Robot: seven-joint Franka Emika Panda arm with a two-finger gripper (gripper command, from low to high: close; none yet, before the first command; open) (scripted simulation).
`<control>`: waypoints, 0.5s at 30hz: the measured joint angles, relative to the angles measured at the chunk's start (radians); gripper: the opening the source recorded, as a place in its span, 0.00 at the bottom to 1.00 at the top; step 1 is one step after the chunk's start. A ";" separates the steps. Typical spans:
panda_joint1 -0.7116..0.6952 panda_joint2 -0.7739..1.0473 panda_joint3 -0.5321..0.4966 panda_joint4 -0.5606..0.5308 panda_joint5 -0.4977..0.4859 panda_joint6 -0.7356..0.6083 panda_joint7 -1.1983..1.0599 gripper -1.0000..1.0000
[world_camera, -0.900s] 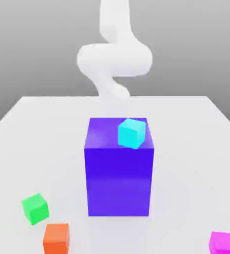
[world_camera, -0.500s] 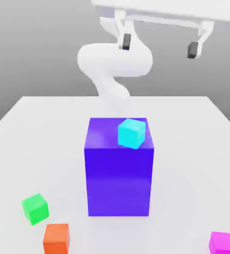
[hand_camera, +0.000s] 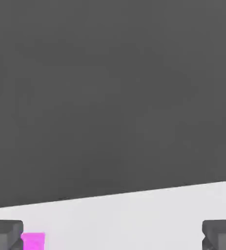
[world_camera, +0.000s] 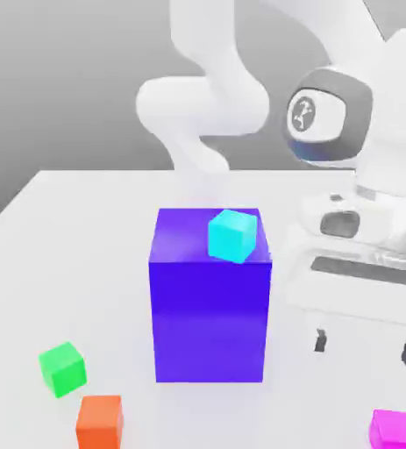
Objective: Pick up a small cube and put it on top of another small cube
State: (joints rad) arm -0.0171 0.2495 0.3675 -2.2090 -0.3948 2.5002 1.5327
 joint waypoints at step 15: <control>0.116 0.335 -0.041 0.047 -0.021 0.191 0.132 0.00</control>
State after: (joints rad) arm 0.0985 0.5846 0.3266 -2.1622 -0.4161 2.6910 1.6643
